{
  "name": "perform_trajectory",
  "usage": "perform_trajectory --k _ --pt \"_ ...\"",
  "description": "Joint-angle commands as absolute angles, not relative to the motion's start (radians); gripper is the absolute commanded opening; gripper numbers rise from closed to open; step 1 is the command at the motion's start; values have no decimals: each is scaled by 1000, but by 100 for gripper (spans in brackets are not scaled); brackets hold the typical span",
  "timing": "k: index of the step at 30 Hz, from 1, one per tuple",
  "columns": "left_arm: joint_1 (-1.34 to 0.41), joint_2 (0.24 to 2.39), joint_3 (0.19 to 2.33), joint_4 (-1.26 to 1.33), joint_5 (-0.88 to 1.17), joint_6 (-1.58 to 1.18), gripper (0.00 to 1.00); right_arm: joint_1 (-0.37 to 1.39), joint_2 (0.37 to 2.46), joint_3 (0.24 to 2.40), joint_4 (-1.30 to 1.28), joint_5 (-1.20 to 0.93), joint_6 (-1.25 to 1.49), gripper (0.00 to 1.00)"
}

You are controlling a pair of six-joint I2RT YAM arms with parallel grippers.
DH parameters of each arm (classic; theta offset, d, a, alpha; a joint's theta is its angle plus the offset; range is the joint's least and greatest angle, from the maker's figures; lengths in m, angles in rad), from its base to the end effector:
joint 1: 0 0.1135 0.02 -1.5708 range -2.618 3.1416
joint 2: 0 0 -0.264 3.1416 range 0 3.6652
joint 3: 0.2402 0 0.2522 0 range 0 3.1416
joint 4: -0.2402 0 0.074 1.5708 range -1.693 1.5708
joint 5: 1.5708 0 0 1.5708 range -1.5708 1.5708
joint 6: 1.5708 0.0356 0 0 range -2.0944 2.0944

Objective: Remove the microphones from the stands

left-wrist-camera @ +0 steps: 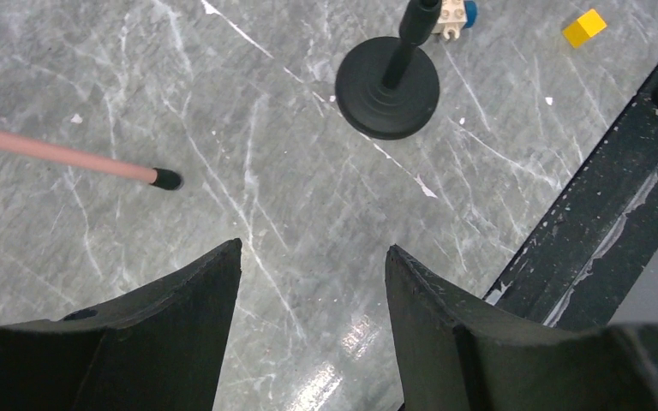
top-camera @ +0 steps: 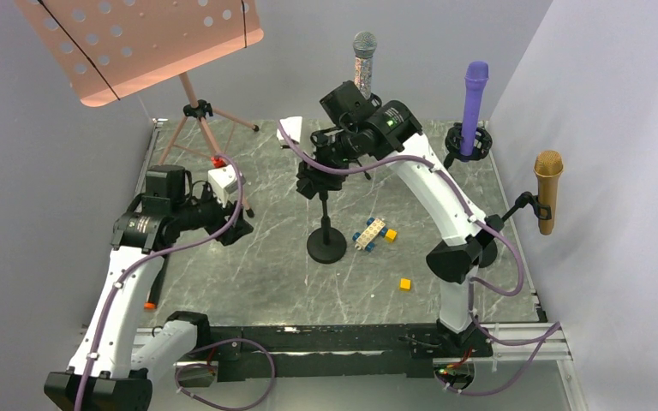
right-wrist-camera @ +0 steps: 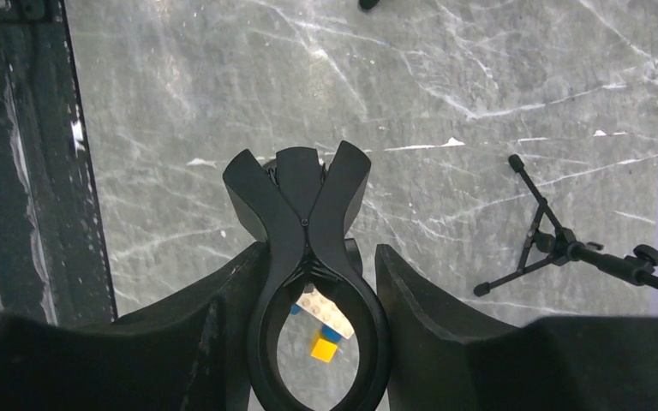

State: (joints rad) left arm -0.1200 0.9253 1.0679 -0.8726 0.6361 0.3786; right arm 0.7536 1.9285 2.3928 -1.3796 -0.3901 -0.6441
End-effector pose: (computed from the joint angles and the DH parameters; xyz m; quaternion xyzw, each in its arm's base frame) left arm 0.1678 -0.0415 0.3501 0.3376 0.8088 -0.2331 0.4212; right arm 0.2604 0.2629 0.4394 -0.6453 0.6710 0.2005 0.3053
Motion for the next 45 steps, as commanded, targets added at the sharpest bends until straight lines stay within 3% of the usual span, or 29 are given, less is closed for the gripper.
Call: perform_trajectory --k 1,5,7,12,18,22,25,33,39,45 --pt "-155 921 1088 -806 724 409 66 755 1899 2399 -1495 -401 -699 35" --pt "-224 909 1038 -714 819 440 69 746 1783 2234 -1481 -400 -736 8" --pt "-257 890 989 -619 887 453 70 729 1729 2175 -1445 -411 -726 0" --pt "-392 864 737 -140 934 398 72 663 1573 2014 -1333 -500 -744 0" --pt "-576 1099 671 301 815 275 71 625 1364 1766 -1171 -498 -795 0" --pt "-664 1224 656 496 681 242 69 604 1353 1743 -1155 -489 -760 0" --pt "-717 1303 658 571 588 231 67 583 1351 1741 -1146 -508 -742 0" --pt "-790 1495 774 657 691 165 64 562 1340 1725 -1141 -533 -733 0" --pt "-840 1601 812 743 642 123 63 551 1312 1694 -1109 -542 -709 0" --pt "-854 1674 849 779 665 55 49 536 1300 1664 -1084 -563 -674 0"
